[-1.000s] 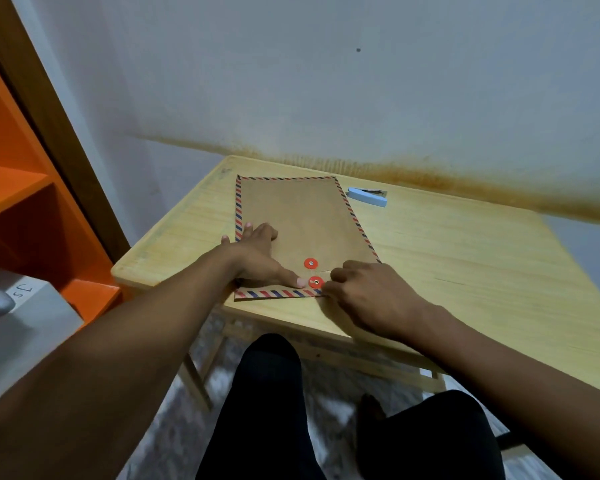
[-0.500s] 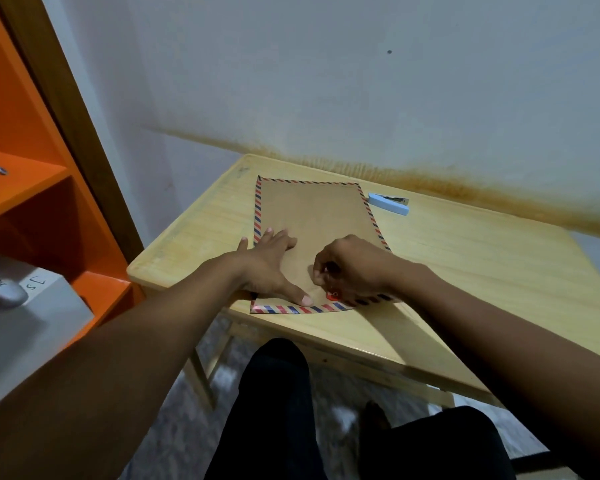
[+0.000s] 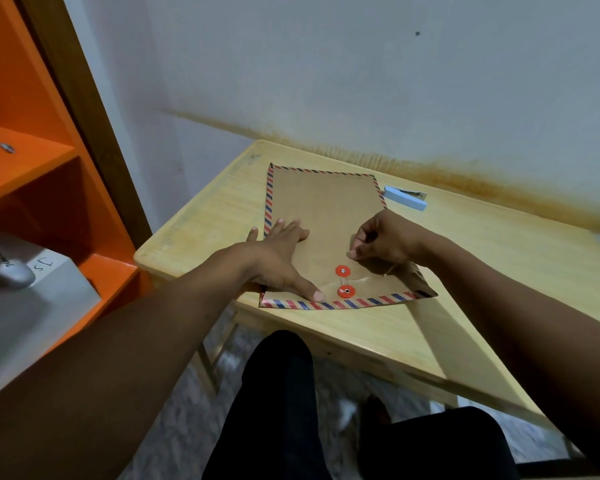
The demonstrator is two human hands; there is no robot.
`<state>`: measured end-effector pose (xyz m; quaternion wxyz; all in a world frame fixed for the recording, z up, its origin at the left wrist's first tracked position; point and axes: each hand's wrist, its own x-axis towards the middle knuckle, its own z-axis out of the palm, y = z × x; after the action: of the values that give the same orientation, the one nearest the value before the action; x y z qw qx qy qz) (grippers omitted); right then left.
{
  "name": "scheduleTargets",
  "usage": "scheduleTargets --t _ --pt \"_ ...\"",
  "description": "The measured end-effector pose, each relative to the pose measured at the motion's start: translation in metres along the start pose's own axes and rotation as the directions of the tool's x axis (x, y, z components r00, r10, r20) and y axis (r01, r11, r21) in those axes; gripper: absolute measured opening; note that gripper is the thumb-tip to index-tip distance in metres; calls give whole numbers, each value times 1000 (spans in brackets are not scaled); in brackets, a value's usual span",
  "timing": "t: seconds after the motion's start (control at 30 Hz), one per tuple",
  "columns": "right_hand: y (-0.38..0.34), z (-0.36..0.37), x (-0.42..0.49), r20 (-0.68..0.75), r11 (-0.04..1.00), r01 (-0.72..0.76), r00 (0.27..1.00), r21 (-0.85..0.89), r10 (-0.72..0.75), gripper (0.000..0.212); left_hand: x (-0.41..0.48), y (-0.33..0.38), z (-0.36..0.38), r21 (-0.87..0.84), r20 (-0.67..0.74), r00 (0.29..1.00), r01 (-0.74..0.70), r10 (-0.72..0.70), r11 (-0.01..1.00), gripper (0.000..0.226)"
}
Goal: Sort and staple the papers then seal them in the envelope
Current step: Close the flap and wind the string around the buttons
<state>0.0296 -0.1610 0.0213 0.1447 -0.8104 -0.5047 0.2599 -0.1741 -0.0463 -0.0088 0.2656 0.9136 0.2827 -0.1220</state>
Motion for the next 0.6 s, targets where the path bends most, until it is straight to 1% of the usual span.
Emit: scheduleTargets --t 0.07,0.13,0.2,0.27,0.3,0.37,0.47,0.53,0.6 --pt "4 -1 -7 -16 1000 -3 1000 -12 3 5 -1 2 0 -7 -5 1000 7 -7 1000 128" --pt "8 0 -16 -47 998 17 999 -58 -20 9 -2 4 1 0 -15 1000 21 -21 1000 129" --pt "9 3 -29 -120 983 64 989 -172 -85 12 -1 6 3 12 -26 999 39 -39 999 130" --pt "11 7 -44 -199 953 102 966 -285 -162 7 1 9 6 26 -43 997 59 -58 998 132" --pt "12 8 -51 -228 942 105 956 -318 -183 7 2 11 6 33 -55 996 69 -67 997 132" --pt "16 11 -64 -268 921 96 941 -377 -208 13 5 14 6 41 -70 994 87 -84 995 131" --pt "20 21 -83 -234 865 121 936 -488 -263 14 8 15 6 45 -77 992 101 -97 994 131" --pt "19 28 -94 -171 816 178 932 -550 -319 17 9 14 7 50 -87 991 106 -101 993 131" --pt "16 34 -103 -121 763 247 913 -598 -391 25 10 14 7 42 -94 990 112 -108 993 130"
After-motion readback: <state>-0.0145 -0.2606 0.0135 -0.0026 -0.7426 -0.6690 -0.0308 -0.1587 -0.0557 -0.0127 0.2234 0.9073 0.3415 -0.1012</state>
